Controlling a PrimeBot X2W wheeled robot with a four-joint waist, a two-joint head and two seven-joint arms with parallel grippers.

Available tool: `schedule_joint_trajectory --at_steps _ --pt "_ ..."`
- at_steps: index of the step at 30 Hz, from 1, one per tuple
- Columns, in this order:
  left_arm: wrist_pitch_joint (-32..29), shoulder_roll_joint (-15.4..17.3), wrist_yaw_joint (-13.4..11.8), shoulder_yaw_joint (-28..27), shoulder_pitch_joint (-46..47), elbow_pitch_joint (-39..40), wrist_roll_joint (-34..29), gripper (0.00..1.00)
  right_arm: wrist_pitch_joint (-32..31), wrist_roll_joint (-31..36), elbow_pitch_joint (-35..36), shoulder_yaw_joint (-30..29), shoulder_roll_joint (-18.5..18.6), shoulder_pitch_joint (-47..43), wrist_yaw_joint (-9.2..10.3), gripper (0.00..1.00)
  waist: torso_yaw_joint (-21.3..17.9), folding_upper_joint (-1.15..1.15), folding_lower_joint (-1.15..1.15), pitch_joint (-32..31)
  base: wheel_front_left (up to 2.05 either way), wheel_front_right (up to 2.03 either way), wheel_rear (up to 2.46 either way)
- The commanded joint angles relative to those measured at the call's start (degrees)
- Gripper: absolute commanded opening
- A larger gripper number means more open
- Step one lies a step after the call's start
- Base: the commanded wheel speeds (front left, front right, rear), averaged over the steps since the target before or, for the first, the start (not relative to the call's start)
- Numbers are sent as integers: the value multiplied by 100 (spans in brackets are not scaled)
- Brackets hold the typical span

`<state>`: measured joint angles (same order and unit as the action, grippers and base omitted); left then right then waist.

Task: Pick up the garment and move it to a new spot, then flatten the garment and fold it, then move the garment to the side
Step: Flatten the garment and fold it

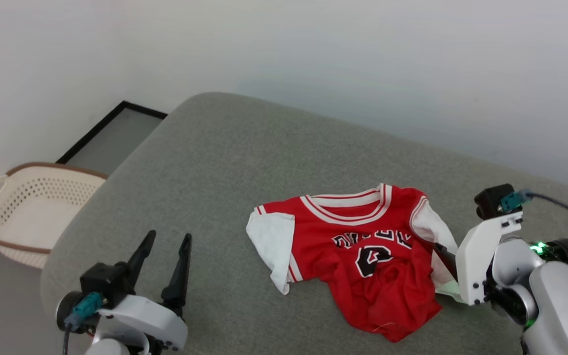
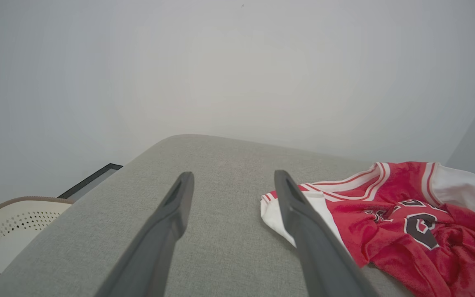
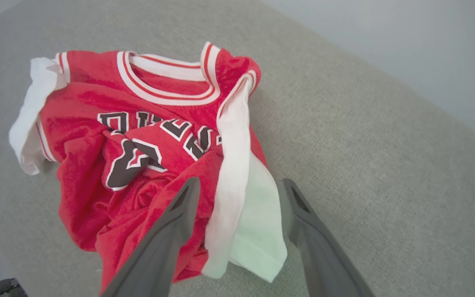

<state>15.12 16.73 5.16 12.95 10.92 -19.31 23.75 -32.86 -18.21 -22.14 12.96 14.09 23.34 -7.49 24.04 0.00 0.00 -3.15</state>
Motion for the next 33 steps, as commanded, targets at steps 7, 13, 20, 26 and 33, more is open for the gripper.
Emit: schedule_joint_trajectory --at_steps 7,13,20,26,33 --pt "4 -269 93 -195 60 -56 -94 100 -912 -342 -686 -27 -102 624 0 100 189 0 0 340 0 0 0" --pt "4 -416 144 -312 93 -106 -130 100 -1207 -301 -1106 186 -117 835 0 54 241 0 0 444 0 0 0" --pt "4 -525 199 -391 140 -202 -122 100 -973 -332 -1435 152 -184 1034 0 0 267 0 0 511 0 0 0" --pt "4 -506 228 -369 162 -270 -167 100 -680 -262 -1670 -43 -106 1277 0 0 247 0 0 462 0 0 0" --pt "4 -480 232 -295 140 -381 -185 100 -402 -208 -1939 -501 134 1152 0 0 173 0 0 335 0 0 0"
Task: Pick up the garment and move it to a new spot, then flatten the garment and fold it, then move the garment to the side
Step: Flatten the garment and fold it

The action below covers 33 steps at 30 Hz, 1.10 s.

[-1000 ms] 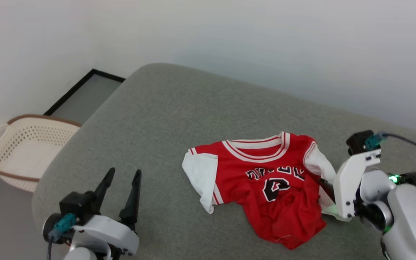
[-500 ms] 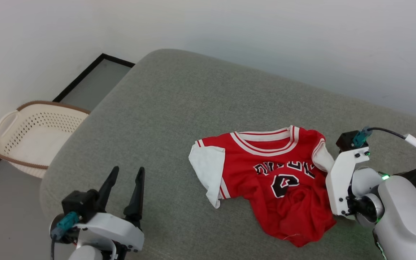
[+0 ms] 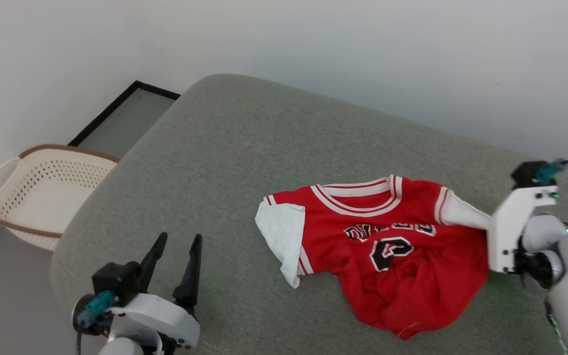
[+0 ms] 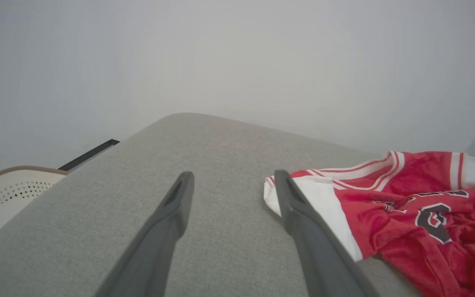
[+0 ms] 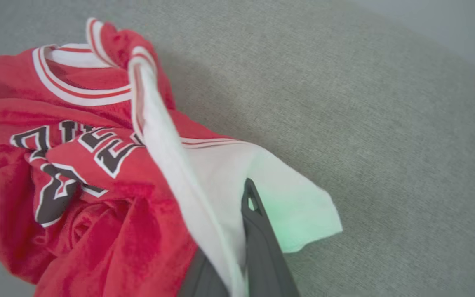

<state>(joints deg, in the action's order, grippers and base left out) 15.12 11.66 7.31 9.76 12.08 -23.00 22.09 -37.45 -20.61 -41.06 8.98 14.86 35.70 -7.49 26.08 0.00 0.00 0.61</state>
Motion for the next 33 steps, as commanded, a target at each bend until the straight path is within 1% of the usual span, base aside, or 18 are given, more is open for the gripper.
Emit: schedule_joint_trajectory --at_steps 1,8,9,17,20,22,25,28,30,31,33 --pt "4 30 18 38 35 -23 -20 100 101 44 -96 -220 109 -127 0 0 -43 0 0 -57 0 0 0" --pt "4 101 22 292 134 -116 101 100 589 388 -418 -997 364 -261 0 0 -108 0 0 -147 0 0 0" --pt "4 101 22 292 134 -116 101 100 589 388 -418 -997 364 -261 0 0 -108 0 0 -147 0 0 0" --pt "4 177 23 605 282 -237 271 100 805 767 -825 -1783 372 -134 0 0 -102 0 0 -118 0 0 0" --pt "4 204 23 693 324 -269 327 100 978 925 -928 -2017 381 -36 0 0 -76 0 0 -80 0 0 0" --pt "4 227 23 772 378 -285 369 100 1131 1125 -1064 -2155 389 54 0 0 -40 0 0 -39 0 0 0" --pt "4 231 23 811 411 -281 379 100 1227 1247 -1160 -2246 381 127 0 0 -16 0 0 -15 0 0 0" --pt "4 250 23 835 403 -275 392 100 1352 1390 -1300 -2325 333 165 0 8 13 0 0 11 0 0 0" --pt "4 249 23 852 416 -269 406 100 1436 1464 -1386 -2373 292 183 0 20 30 0 0 29 0 0 0" --pt "4 253 23 855 421 -263 417 100 1505 1496 -1422 -2444 303 198 0 23 37 0 0 39 0 0 0" --pt "4 248 23 872 436 -260 429 100 1650 1659 -1514 -2517 369 211 0 24 59 0 0 68 0 0 0"
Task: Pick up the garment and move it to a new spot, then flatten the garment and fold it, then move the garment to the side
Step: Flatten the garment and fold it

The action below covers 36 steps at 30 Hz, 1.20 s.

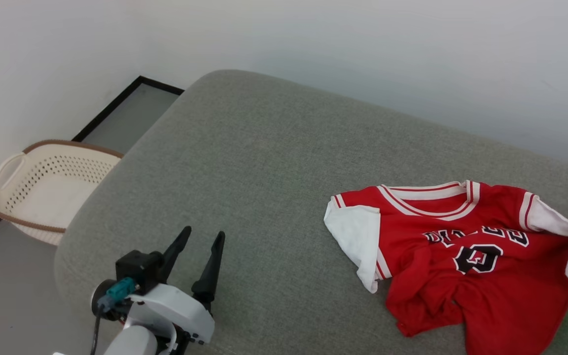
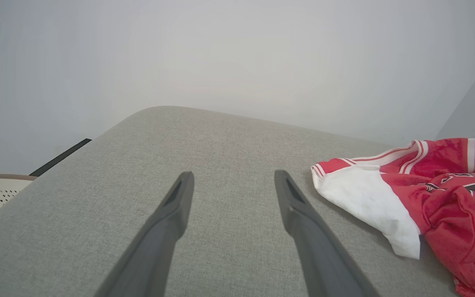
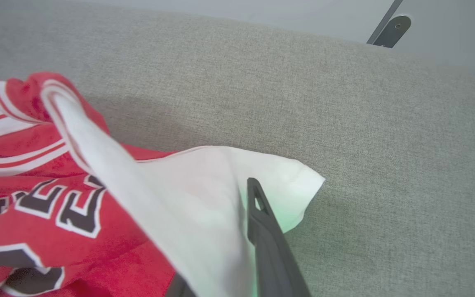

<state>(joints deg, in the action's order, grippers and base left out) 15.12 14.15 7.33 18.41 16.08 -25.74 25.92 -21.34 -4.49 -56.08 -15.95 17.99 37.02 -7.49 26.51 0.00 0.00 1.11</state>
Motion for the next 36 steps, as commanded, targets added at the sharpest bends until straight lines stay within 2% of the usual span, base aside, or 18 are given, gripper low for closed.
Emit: schedule_joint_trajectory --at_steps 1,2,4,7,8,13,23,28,33,36 --pt "4 -10 21 14 47 13 41 100 107 113 -64 -56 48 95 0 26 28 0 0 36 0 0 0" --pt "4 -15 21 25 60 13 42 100 176 169 -127 -142 48 111 0 32 39 0 0 50 0 0 0" --pt "4 -20 21 40 85 10 47 100 284 340 -256 -240 51 124 0 52 62 0 0 80 0 0 0" --pt "4 -22 21 64 109 1 47 100 331 509 -490 -373 -13 196 0 93 87 0 0 96 0 0 0" --pt "4 -11 21 74 111 -10 34 100 352 571 -542 -391 -24 239 0 100 92 0 0 94 0 0 0" --pt "4 28 21 110 107 -39 59 100 546 796 -718 -566 -91 400 0 100 80 0 0 28 0 0 0" --pt "4 104 21 278 158 -169 65 100 1498 1288 -607 -921 -140 564 0 100 -101 0 0 -284 0 0 0" --pt "4 205 20 400 108 -220 68 100 2135 1203 -564 -643 -349 348 0 100 -279 0 0 -530 0 0 0" --pt "3 308 2 232 -111 -131 89 100 2867 784 -380 38 -709 90 0 100 -748 0 0 -654 0 0 0" --pt "3 347 -32 99 -256 -25 70 100 3194 558 -157 515 -753 -133 1 100 -1058 0 0 -667 0 0 0"
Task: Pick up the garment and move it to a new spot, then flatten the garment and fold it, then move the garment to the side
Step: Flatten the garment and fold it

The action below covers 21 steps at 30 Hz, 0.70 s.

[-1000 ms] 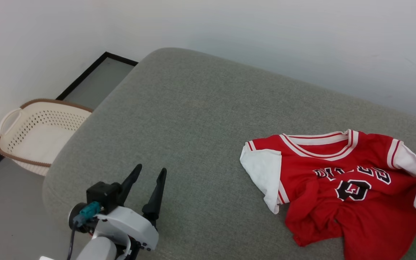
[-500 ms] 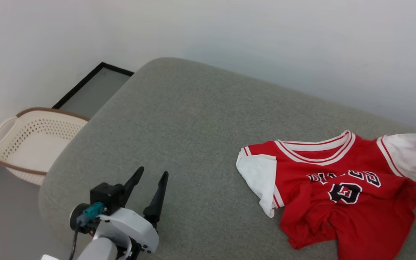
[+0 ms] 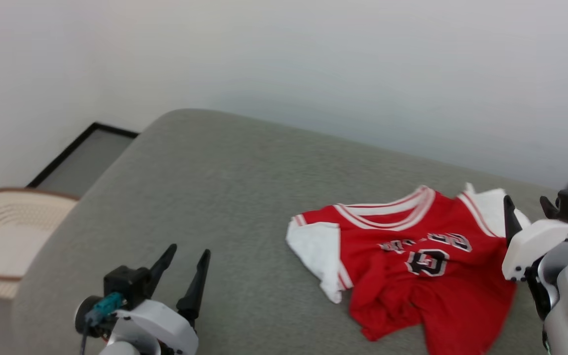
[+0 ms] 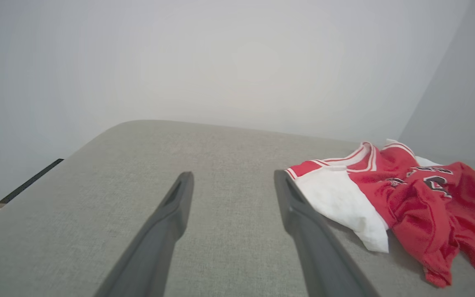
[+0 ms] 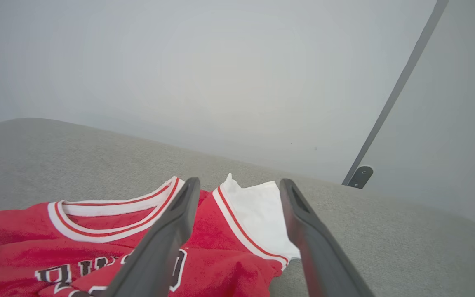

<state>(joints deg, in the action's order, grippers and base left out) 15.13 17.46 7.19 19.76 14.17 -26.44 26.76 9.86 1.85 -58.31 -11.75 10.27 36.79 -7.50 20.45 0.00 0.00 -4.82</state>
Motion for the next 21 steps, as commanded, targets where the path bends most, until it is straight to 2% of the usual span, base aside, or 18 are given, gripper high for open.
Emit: schedule_joint_trajectory --at_steps 1,9,17,21 --pt "2 13 -30 -90 -107 94 -25 100 182 -115 180 227 35 -191 2 100 -548 0 0 -75 0 0 0" --pt "2 -30 -94 -388 -435 388 -109 100 526 -514 1684 950 -12 -1216 2 100 -1270 0 0 -51 0 0 0" --pt "2 -112 -125 -651 -681 675 -267 100 528 -575 3559 960 -175 -2392 1 100 -1762 0 0 -16 0 0 0" --pt "2 -195 -113 -764 -820 812 -343 100 530 -565 4160 921 -339 -2901 1 100 -1926 0 0 -14 0 0 0"
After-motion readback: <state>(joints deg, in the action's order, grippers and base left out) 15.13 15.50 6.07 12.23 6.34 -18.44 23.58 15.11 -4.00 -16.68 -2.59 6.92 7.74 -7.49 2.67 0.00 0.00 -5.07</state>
